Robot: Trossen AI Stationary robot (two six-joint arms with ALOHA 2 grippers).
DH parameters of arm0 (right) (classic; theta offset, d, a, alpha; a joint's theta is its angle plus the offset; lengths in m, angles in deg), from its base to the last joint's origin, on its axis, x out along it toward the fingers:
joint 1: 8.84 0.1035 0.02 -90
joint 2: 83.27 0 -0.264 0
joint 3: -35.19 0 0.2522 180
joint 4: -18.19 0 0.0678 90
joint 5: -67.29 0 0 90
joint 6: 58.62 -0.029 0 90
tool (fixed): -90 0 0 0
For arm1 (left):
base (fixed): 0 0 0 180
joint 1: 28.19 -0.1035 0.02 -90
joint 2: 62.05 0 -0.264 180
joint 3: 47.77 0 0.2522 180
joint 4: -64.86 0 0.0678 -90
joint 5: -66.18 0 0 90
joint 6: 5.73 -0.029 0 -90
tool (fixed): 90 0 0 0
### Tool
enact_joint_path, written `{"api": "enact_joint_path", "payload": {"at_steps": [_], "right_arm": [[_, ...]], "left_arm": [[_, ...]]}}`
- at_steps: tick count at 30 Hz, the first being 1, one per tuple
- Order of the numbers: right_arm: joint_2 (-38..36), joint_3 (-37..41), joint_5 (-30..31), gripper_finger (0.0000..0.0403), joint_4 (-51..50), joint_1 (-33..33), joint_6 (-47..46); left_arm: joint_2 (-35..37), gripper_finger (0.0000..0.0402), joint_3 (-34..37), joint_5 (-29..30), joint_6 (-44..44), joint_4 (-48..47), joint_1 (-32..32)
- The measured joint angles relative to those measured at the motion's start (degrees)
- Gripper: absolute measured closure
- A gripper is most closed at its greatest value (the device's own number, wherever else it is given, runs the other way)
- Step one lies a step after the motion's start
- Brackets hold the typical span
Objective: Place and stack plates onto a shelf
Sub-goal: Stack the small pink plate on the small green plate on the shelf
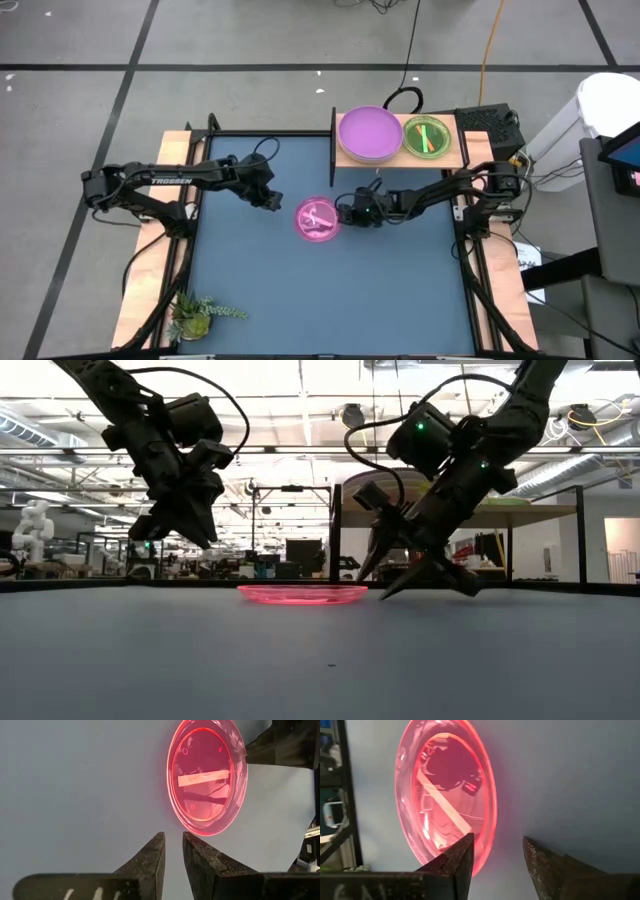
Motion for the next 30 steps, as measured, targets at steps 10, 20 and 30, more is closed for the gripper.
{"api": "enact_joint_path", "payload": {"at_steps": [10,20,30], "right_arm": [[3.51,0.11,-1.04,0.0291,4.7,-0.02,0.03],[3.62,-0.09,-0.99,0.0382,4.59,0.02,-0.23],[0.8,0.09,-1.28,0.0402,3.93,0.04,1.19]], "left_arm": [[0.0,0.0329,0.02,0.15,0.24,-0.02,0.0],[0.0,0.0329,0.02,0.61,0.16,-0.02,0.02],[0.0,0.0329,0.02,0.77,-0.11,-0.02,0.0]]}}
